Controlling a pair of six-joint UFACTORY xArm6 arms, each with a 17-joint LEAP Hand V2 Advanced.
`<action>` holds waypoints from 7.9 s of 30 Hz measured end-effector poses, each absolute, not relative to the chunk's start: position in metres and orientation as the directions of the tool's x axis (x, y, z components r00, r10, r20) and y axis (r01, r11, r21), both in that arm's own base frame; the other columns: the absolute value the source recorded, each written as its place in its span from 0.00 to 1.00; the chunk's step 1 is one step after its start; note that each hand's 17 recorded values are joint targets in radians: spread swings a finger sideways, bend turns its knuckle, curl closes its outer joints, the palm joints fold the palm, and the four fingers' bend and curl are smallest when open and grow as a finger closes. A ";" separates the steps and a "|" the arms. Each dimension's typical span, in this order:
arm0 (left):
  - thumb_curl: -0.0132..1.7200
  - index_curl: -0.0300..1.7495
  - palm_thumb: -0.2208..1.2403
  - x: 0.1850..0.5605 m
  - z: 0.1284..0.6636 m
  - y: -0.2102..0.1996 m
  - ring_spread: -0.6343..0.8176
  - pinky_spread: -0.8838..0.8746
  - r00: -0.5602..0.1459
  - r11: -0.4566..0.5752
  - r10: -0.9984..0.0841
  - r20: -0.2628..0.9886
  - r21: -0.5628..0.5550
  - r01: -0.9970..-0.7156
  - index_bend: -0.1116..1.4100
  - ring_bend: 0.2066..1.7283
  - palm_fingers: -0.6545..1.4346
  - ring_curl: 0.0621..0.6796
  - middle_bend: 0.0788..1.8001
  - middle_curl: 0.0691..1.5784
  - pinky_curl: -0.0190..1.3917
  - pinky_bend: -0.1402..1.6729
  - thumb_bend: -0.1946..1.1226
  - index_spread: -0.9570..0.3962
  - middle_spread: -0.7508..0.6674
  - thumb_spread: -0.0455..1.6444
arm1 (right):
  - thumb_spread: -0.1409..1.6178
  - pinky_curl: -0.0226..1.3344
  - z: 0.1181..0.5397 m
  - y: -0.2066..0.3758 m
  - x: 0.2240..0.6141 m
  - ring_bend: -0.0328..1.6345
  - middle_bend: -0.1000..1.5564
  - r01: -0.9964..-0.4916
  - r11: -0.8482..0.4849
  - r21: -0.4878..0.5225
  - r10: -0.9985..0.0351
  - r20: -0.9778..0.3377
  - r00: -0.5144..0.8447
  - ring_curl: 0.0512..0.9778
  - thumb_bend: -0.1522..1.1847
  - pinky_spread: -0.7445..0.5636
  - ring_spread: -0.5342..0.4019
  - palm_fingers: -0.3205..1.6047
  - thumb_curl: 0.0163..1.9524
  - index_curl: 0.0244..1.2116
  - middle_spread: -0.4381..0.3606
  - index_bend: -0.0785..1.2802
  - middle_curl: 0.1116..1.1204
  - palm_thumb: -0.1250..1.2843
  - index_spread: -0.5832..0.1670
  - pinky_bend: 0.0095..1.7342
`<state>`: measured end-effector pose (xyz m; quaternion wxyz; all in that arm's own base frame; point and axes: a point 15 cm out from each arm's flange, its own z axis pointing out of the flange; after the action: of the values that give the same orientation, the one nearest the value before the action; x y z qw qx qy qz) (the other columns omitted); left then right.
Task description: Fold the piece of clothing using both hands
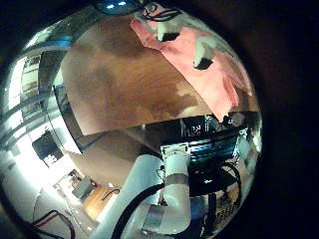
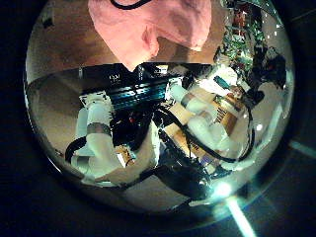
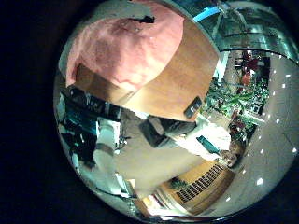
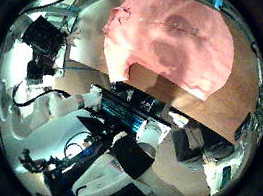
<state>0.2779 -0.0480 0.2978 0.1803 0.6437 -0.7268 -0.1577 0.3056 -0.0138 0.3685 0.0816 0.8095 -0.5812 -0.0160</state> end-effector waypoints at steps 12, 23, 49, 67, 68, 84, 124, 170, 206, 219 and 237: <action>0.18 0.21 0.34 0.277 0.299 -0.053 0.63 0.70 -0.121 0.131 -0.991 0.052 0.459 -0.879 0.18 0.37 0.36 0.31 0.10 0.21 0.29 0.31 0.13 0.74 0.68 0.70 | 0.72 0.20 0.354 -0.015 0.298 0.40 0.18 -0.932 -0.315 0.179 -0.944 0.043 0.328 0.20 0.10 0.85 0.69 0.22 0.15 0.22 0.56 0.17 0.23 0.37 0.29 0.38; 0.18 0.20 0.34 0.266 0.255 -0.087 0.65 0.70 -0.363 0.310 -0.931 -0.023 0.476 -0.823 0.18 0.36 0.35 0.29 0.07 0.20 0.28 0.32 0.13 0.74 0.72 0.71 | 0.72 0.19 0.356 -0.011 0.298 0.39 0.18 -0.938 -0.308 0.160 -0.948 0.033 0.317 0.19 0.10 0.85 0.70 0.24 0.15 0.22 0.56 0.18 0.24 0.37 0.30 0.36; 0.19 0.21 0.25 0.258 0.117 -0.137 0.77 0.78 -0.554 0.512 -0.831 -0.047 0.321 -0.796 0.22 0.29 0.37 0.22 0.07 0.19 0.25 0.30 0.13 0.80 0.77 0.56 | 0.72 0.19 0.364 -0.029 0.275 0.38 0.18 -0.948 -0.245 0.201 -0.966 0.035 0.257 0.19 0.10 0.87 0.69 0.26 0.15 0.23 0.55 0.18 0.23 0.39 0.30 0.35; 0.23 0.37 0.59 0.255 0.150 -0.130 0.14 0.24 -0.508 0.444 -0.846 -0.161 0.315 -0.839 0.27 0.64 0.83 0.57 0.41 0.48 0.35 0.52 0.17 0.50 0.34 0.64 | 0.72 0.18 0.375 -0.029 0.267 0.37 0.18 -0.953 -0.251 0.168 -0.964 0.043 0.262 0.19 0.10 0.87 0.68 0.28 0.15 0.23 0.55 0.19 0.23 0.40 0.29 0.34; 0.23 0.40 0.62 0.256 0.153 -0.130 0.13 0.21 -0.508 0.445 -0.846 -0.162 0.309 -0.841 0.29 0.65 0.86 0.60 0.43 0.50 0.37 0.57 0.18 0.47 0.31 0.64 | 0.72 0.18 0.376 -0.029 0.267 0.37 0.18 -0.954 -0.250 0.166 -0.964 0.044 0.261 0.19 0.10 0.87 0.68 0.28 0.15 0.24 0.55 0.19 0.23 0.40 0.30 0.33; 0.28 0.61 0.71 0.283 0.198 -0.139 0.10 0.14 -0.514 0.455 -0.838 -0.183 0.283 -0.844 0.36 0.72 0.84 0.68 0.49 0.59 0.42 0.71 0.13 0.25 0.15 0.64 | 0.72 0.18 0.306 -0.031 0.248 0.41 0.20 -0.923 -0.239 0.301 -0.968 0.006 0.253 0.20 0.10 0.83 0.57 0.31 0.16 0.22 0.51 0.16 0.25 0.42 0.33 0.35; 0.31 0.80 0.71 0.362 0.285 -0.140 0.10 0.14 -0.528 0.492 -0.839 -0.130 0.231 -0.839 0.24 0.72 0.85 0.67 0.47 0.62 0.40 0.72 0.13 0.15 0.09 0.64 | 0.70 0.16 0.181 -0.045 0.285 0.43 0.23 -0.943 -0.119 0.309 -0.991 0.026 0.134 0.20 0.10 0.81 0.55 0.29 0.16 0.23 0.49 0.18 0.26 0.44 0.37 0.35; 0.32 0.84 0.71 0.368 0.322 -0.125 0.10 0.14 -0.507 0.479 -0.855 -0.107 0.210 -0.852 0.21 0.71 0.86 0.68 0.46 0.64 0.39 0.72 0.13 0.17 0.07 0.65 | 0.74 0.43 0.188 -0.068 0.344 0.82 0.74 -0.991 -0.070 0.111 -0.974 0.209 0.092 0.62 0.12 0.39 0.30 0.74 0.24 0.65 0.26 0.76 0.73 0.76 0.25 0.80; 0.32 0.85 0.71 0.356 0.331 -0.110 0.10 0.14 -0.501 0.474 -0.860 -0.097 0.210 -0.855 0.21 0.71 0.86 0.68 0.45 0.64 0.39 0.72 0.13 0.19 0.07 0.65 | 0.71 0.42 0.218 -0.072 0.313 0.71 0.47 -0.996 -0.069 0.064 -0.970 0.229 0.082 0.53 0.09 0.26 0.23 0.33 0.19 0.53 0.15 0.25 0.52 0.45 0.13 0.70; 0.32 0.86 0.71 0.360 0.331 -0.108 0.10 0.14 -0.494 0.469 -0.864 -0.093 0.209 -0.858 0.21 0.71 0.86 0.68 0.45 0.64 0.40 0.72 0.13 0.20 0.07 0.65 | 0.67 0.30 0.165 -0.069 0.297 0.51 0.37 -0.974 -0.078 0.213 -0.971 0.203 0.122 0.35 0.09 0.54 0.34 0.24 0.17 0.43 0.27 0.27 0.39 0.37 0.17 0.50; 0.31 0.86 0.71 0.363 0.335 -0.105 0.10 0.14 -0.486 0.461 -0.869 -0.093 0.203 -0.864 0.20 0.71 0.86 0.68 0.45 0.64 0.40 0.71 0.13 0.21 0.07 0.65 | 0.66 0.21 0.146 -0.070 0.317 0.46 0.32 -0.958 -0.067 0.280 -0.973 0.195 0.126 0.26 0.10 0.66 0.44 0.32 0.16 0.32 0.38 0.19 0.30 0.40 0.25 0.38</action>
<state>0.3630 -0.1045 0.3347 0.0117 0.5070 -0.8546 -0.1118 0.3168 -0.0697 0.1463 0.1719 0.7302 -0.6609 -0.0221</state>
